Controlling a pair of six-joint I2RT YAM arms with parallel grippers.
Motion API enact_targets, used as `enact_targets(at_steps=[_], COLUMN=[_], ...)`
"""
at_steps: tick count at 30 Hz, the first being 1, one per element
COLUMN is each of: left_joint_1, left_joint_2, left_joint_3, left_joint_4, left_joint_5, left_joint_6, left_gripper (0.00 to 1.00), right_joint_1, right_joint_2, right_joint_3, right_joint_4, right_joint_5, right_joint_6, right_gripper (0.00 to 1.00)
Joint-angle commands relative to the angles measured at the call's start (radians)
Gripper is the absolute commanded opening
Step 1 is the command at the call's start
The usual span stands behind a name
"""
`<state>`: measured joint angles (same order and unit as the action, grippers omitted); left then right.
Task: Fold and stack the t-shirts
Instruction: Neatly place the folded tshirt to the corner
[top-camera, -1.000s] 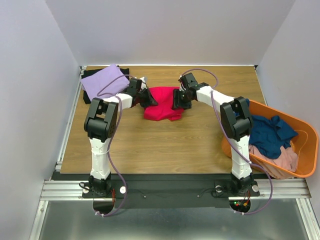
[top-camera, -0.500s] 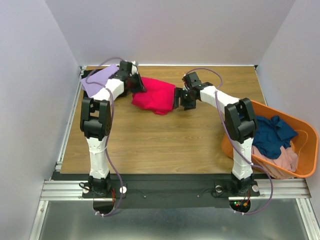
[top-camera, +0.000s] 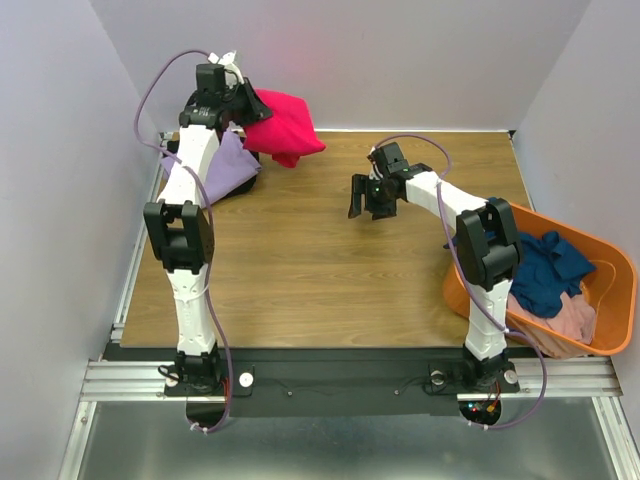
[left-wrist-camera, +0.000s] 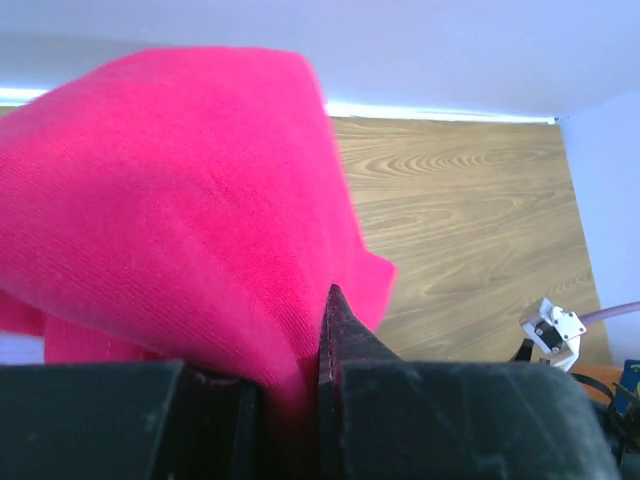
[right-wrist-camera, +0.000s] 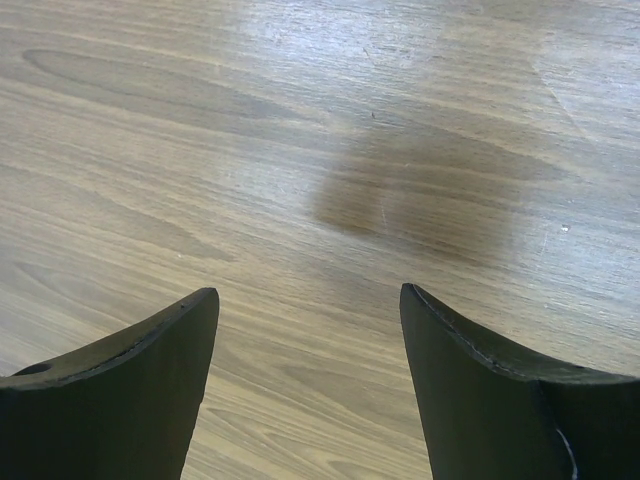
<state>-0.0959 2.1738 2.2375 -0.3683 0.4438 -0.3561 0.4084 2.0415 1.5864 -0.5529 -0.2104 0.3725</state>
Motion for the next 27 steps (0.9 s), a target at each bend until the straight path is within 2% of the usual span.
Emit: enact_targets(at_steps=[1,17,27], left_joint_1=[0.073,0.217,0.294], left_joint_2=[-0.02,-0.186,-0.177], left_joint_3=[-0.004,-0.263,-0.276], left_joint_4=[0.066,0.132,0.124], left_joint_5=[0.068,0.05,0.05], left_joint_6=[-0.044,-0.027,0.003], left_gripper=[0.0,0.0,0.0], right_joint_1=[0.0,-0.002,-0.002], right_joint_2=[-0.024,-0.024,-0.024], right_joint_3=[0.014,0.015,0.018], right_joint_4=[-0.012,-0.012,-0.01], right_joint_5=[-0.01,-0.014,-0.023], right_joint_6=[-0.035,-0.03,-0.032], right_gripper=[0.79,0.79,0.79])
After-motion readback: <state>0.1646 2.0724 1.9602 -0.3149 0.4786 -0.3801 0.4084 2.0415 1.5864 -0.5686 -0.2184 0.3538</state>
